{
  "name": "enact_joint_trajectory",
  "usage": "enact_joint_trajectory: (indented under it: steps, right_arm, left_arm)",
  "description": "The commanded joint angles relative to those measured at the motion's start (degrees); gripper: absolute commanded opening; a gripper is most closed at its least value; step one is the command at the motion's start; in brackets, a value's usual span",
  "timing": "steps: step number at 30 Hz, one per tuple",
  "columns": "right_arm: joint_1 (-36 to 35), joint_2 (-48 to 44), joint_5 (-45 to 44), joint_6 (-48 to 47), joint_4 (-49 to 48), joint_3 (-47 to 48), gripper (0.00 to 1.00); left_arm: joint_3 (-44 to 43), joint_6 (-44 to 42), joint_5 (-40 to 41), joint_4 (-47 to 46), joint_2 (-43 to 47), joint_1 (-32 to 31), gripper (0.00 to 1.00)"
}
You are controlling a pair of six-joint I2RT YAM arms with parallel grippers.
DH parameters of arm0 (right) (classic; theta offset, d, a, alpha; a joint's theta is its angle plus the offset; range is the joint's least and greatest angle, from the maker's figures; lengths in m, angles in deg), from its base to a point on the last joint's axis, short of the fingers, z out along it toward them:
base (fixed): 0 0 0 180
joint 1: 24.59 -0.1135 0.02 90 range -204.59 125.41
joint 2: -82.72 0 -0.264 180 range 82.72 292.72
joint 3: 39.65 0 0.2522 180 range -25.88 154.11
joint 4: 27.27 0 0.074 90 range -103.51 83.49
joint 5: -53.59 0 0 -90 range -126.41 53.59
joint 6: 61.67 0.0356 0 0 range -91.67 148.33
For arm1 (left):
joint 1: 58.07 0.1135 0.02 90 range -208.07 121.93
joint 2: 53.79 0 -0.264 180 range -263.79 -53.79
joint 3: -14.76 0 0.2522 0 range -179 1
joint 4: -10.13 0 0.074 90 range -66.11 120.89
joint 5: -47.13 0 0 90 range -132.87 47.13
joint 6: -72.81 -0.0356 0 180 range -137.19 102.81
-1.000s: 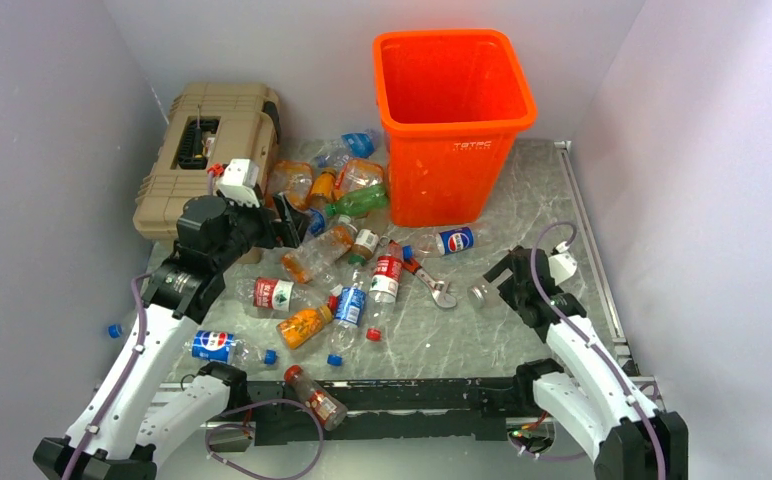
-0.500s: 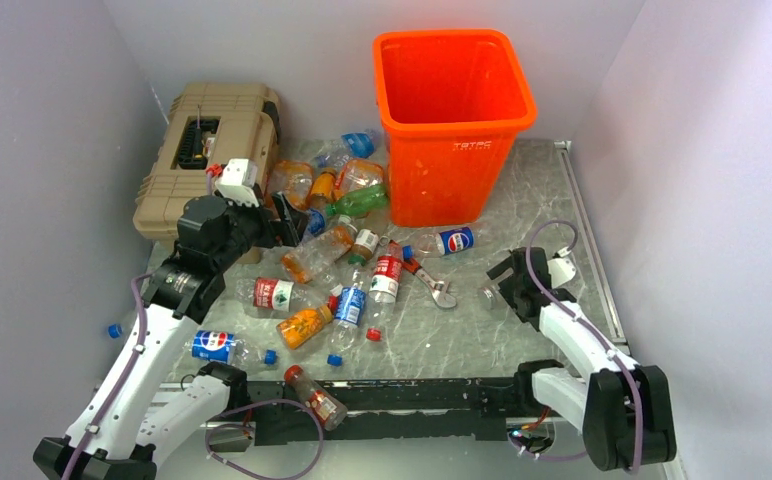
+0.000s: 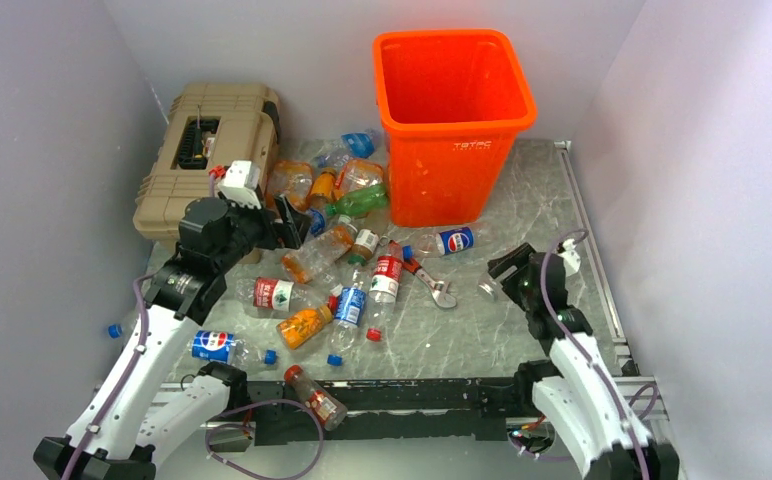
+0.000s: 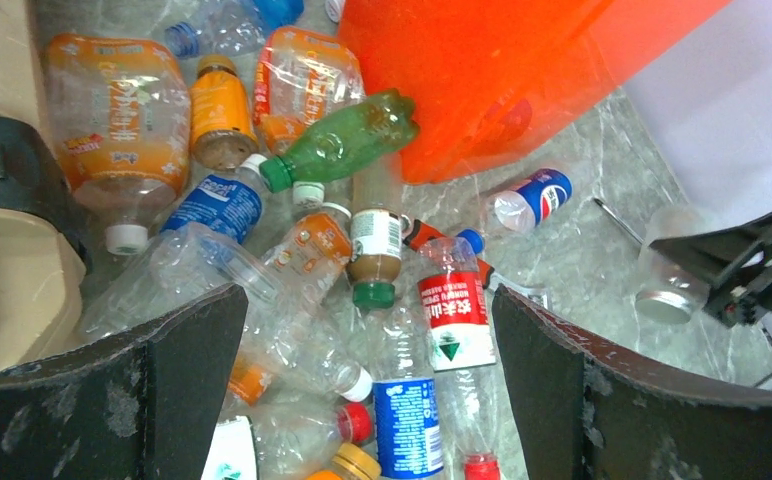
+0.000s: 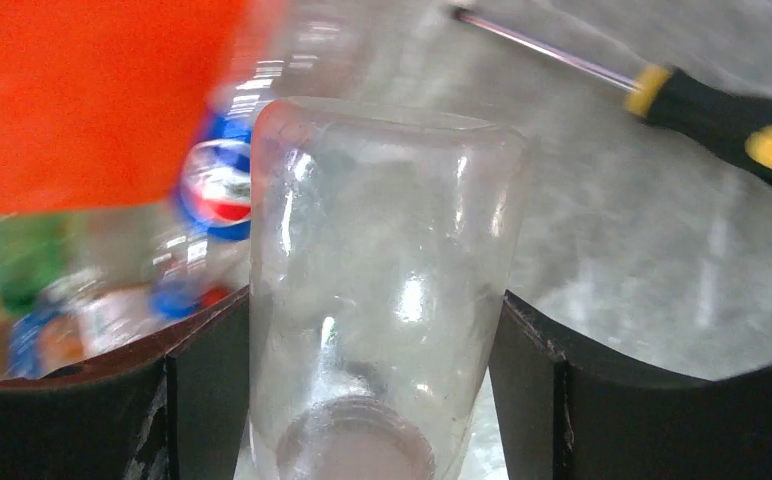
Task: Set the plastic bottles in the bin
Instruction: Pick up the plastic bottle at the center of the board, then place the plastic bottle in the trash bin.
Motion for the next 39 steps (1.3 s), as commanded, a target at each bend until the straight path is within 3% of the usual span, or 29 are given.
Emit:
enact_joint_trajectory:
  steps: [1, 7, 11, 15, 20, 26, 31, 39]
  right_arm:
    - [-3.51, -13.22, 13.11, -11.37, -1.03, 5.2, 0.53]
    - [-17.87, -19.7, 26.81, -16.93, -10.6, 9.3, 0.56]
    - [-26.21, -13.92, 29.45, -18.55, -19.22, 12.21, 0.56]
    - [-38.25, -5.06, 24.06, -24.84, -26.22, 17.97, 0.52]
    - [-50.52, 2.91, 11.06, -31.95, -35.9, 21.0, 0.49]
    - [-51.4, 9.06, 4.46, -28.92, -53.81, 18.91, 0.45]
    - [-51.41, 13.98, 2.46, -24.46, -62.59, 19.44, 0.41]
    - [-51.41, 19.85, 6.13, -17.99, -70.59, 20.19, 0.44]
  left_arm:
    - [0.97, 0.47, -4.97, -4.25, 0.91, -0.35, 0.99]
    - [3.11, 2.05, -14.49, -9.85, 1.69, -0.53, 0.99]
    - [7.11, 1.24, -31.82, -18.82, 3.17, -0.6, 0.99]
    - [11.17, 5.14, -41.62, -30.09, 3.34, -0.82, 0.99]
    - [12.23, 5.18, -42.16, -31.84, 4.14, -1.35, 0.99]
    - [12.85, 4.84, -41.48, -32.33, 5.17, -2.99, 0.99]
    - [12.73, 4.57, -41.07, -31.93, 5.27, -3.86, 0.99]
    - [12.74, 4.76, -40.65, -32.1, 4.89, -4.05, 0.99]
